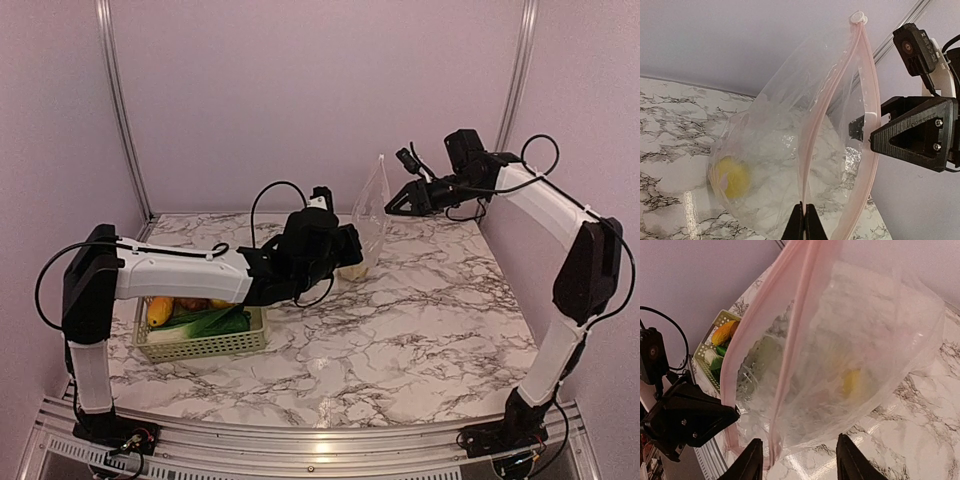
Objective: Place the food in the zip-top bag and seal the zipper
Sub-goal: Pass from the left arm to the right, then adjust the zipper food storage bag at the center of the board.
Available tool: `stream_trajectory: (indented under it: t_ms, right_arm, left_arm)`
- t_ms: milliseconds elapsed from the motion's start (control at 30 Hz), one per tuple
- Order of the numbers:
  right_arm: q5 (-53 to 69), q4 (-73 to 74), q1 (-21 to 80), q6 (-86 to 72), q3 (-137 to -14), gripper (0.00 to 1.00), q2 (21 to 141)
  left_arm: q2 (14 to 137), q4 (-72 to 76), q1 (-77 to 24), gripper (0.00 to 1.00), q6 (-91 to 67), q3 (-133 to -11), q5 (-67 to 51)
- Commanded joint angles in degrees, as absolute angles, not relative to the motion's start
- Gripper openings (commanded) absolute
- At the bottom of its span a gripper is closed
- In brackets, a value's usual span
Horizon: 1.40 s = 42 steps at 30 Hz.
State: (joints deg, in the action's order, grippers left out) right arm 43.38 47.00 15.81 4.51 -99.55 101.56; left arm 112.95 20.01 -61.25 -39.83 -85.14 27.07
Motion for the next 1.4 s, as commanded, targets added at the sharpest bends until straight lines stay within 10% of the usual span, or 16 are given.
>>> stream_trajectory:
  t_ms: [0, 300, 633, 1367]
  right_arm:
    - [44.25, 45.89, 19.59, 4.95, -101.03, 0.45, 100.23]
    - [28.88, 45.69, 21.09, 4.94, -103.07, 0.00, 100.90]
    - [0.28, 46.16, 19.20, 21.42, -116.12, 0.00, 97.28]
    - [7.80, 50.44, 32.38, 25.08, -102.72, 0.00, 100.68]
  left_arm:
    - [114.21, 20.68, -61.69, 0.00, -40.23, -87.37, 27.94]
    - [112.10, 22.46, -62.66, 0.00, -40.60, -85.27, 30.17]
    - [98.72, 26.78, -60.58, 0.69, -32.22, -70.54, 24.90]
    - [66.62, -24.89, -46.86, 0.77, -47.64, -50.74, 29.01]
